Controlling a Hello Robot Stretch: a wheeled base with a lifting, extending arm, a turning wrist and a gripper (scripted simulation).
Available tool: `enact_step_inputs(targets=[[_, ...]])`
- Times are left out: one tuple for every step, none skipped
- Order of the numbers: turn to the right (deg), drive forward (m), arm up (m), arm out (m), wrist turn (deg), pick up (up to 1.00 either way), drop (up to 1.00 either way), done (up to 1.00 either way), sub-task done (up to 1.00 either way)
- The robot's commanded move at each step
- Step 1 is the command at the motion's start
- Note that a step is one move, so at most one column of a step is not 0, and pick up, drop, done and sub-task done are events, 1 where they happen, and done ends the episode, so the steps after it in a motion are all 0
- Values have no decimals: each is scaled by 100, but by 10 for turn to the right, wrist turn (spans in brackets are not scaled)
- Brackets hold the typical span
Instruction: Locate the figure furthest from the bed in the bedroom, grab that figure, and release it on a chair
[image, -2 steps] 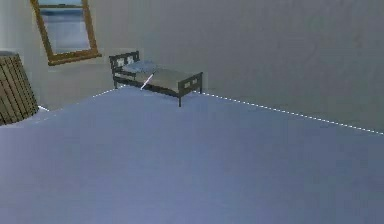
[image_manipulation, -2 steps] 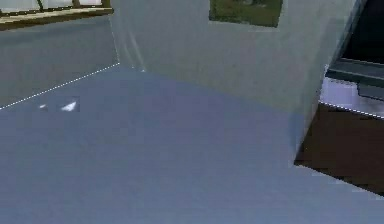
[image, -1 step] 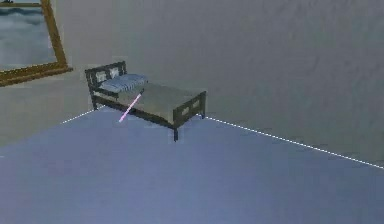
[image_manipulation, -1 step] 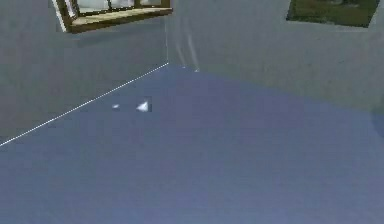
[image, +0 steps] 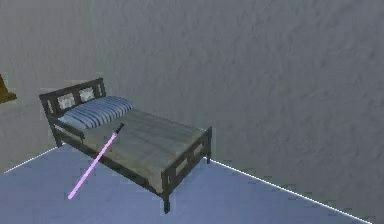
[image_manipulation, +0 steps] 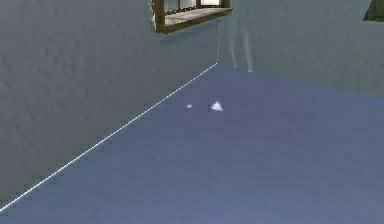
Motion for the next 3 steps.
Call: enact_step_inputs(targets=[[30,0,0,0,0,0,0,0,0],[0,35,0,0,0,0,0,0,0],[-450,0,0,0,0,0,0,0,0]])
